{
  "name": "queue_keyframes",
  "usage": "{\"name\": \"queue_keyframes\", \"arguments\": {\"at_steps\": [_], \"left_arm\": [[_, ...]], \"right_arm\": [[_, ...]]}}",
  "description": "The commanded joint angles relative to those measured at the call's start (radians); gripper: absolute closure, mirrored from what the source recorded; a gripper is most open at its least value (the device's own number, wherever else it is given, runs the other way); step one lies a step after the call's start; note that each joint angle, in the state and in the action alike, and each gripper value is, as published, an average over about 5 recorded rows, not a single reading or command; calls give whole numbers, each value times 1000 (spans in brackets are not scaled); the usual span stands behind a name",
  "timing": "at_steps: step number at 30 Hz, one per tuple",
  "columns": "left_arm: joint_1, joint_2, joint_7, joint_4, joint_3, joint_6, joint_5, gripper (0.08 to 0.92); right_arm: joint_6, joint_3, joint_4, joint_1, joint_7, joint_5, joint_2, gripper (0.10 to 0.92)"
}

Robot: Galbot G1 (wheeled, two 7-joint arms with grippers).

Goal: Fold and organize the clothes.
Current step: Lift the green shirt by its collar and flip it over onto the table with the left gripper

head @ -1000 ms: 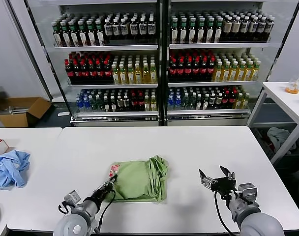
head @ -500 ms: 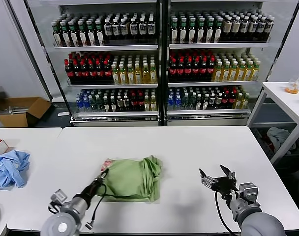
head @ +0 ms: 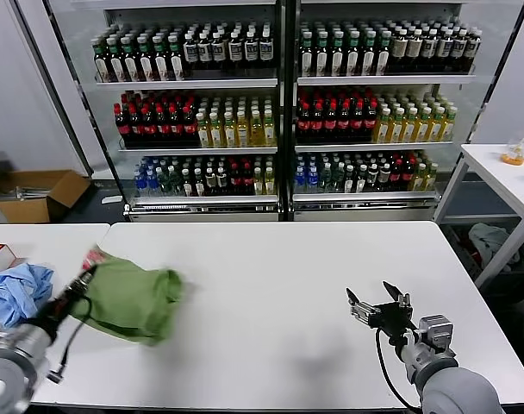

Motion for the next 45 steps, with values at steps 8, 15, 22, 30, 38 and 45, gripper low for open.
{"name": "queue_keyframes", "arguments": {"at_steps": [8, 15, 22, 30, 38, 45], "left_arm": [[-141, -107, 81, 16, 722, -55, 942, 894], [-338, -223, 26, 104, 895, -30, 860, 894], [-447, -331, -7, 293, 1036, -43, 933, 894], [-536, -436, -52, 440, 1064, -77, 989, 894], [-483, -389, 4, 338, 982, -271, 895, 760], [-346, -299, 12, 150, 846, -299, 765, 560]], "right_arm": [[3, 30, 35, -57, -2, -24, 11, 203], [6, 71, 48, -96, -4, -36, 26, 203], [11, 103, 58, -130, -9, -52, 41, 203], [9, 139, 61, -137, -26, -53, 41, 203], [41, 108, 27, -81, -48, -54, 37, 203], [67, -34, -40, 39, -37, -58, 60, 203]]}}
